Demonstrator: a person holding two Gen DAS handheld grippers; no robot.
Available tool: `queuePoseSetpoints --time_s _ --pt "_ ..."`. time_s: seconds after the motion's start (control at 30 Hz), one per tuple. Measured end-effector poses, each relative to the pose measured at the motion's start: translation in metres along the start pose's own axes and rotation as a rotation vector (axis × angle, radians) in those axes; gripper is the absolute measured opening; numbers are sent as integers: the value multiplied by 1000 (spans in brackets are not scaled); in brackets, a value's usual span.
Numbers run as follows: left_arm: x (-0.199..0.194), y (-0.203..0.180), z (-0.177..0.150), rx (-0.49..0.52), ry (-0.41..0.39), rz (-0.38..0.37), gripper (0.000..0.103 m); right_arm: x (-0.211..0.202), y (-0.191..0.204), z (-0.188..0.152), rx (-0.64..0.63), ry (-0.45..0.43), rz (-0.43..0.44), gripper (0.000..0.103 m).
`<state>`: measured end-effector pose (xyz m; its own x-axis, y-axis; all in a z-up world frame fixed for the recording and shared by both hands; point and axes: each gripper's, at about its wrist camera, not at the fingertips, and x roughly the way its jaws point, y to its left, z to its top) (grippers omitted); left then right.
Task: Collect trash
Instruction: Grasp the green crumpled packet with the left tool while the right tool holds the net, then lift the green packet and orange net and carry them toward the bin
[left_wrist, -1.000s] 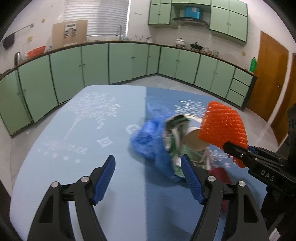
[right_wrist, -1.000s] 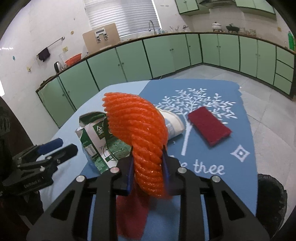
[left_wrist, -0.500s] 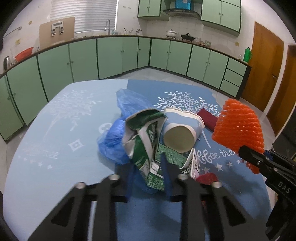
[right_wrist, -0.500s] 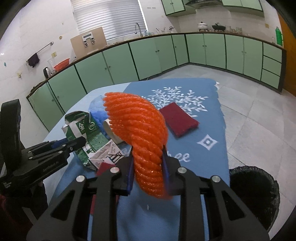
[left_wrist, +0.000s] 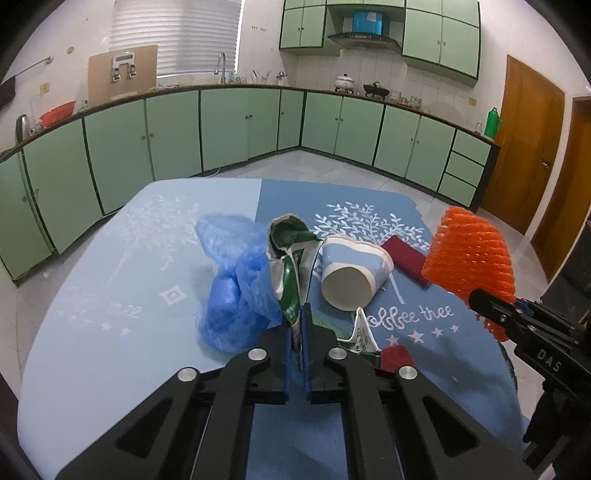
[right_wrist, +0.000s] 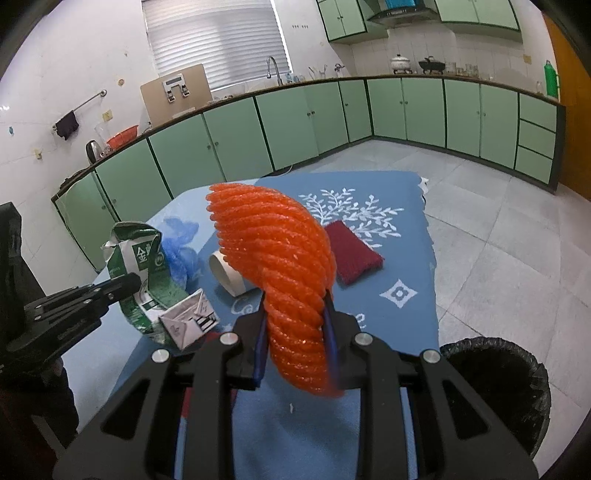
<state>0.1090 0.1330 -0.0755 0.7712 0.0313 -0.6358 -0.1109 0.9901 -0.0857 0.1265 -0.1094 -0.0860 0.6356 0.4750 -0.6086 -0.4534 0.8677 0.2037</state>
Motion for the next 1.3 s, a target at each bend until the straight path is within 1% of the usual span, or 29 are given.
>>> queuePoseSetpoints --time_s 0.17,0.33,0.5,0.57,0.73,0.77,0.8,0.83,0.87,0.97,1.0,1.03,1.1,1.2,1.3 --pt "-17 0 3 -8 -42 -21 4 -14 2 6 -7 -29 -3 24" --pt "-27 -4 3 8 -63 -35 4 -25 2 6 -12 -46 -8 24" --pt "-16 -14 -20 56 -18 -33 4 -27 0 -3 -7 -31 -16 24" --pt "-12 -17 -29 64 -4 -27 6 -27 -2 -8 -7 -19 -21 24" --pt "4 -14 -36 51 48 -33 15 -27 -7 -12 -2 0 -36 24" --pt "5 -14 -37 50 49 -32 22 -26 -8 -12 0 3 -38 24" --pt "7 -14 -36 47 51 -30 32 -26 -9 -12 2 5 -39 24" --pt "8 -13 -35 40 52 -33 37 -24 -10 -12 3 10 -41 24" --pt "9 -13 -33 36 50 -34 38 -23 -10 -13 2 15 -41 24" --pt "8 -13 -31 45 33 -30 36 -21 -10 -15 1 25 -40 24" --pt "6 -15 -30 52 22 -25 24 -20 -10 -15 1 27 -39 24" --pt "4 -17 -29 63 11 -24 17 -19 -10 -15 0 29 -39 24" --pt "0 -21 -27 76 -8 -31 11 -19 -9 -16 0 30 -38 24" --pt "-12 -27 -27 92 -47 -38 7 -21 -9 -16 0 25 -40 24" --pt "-23 -33 -25 98 -71 -57 5 -23 -11 -16 -1 22 -41 24"
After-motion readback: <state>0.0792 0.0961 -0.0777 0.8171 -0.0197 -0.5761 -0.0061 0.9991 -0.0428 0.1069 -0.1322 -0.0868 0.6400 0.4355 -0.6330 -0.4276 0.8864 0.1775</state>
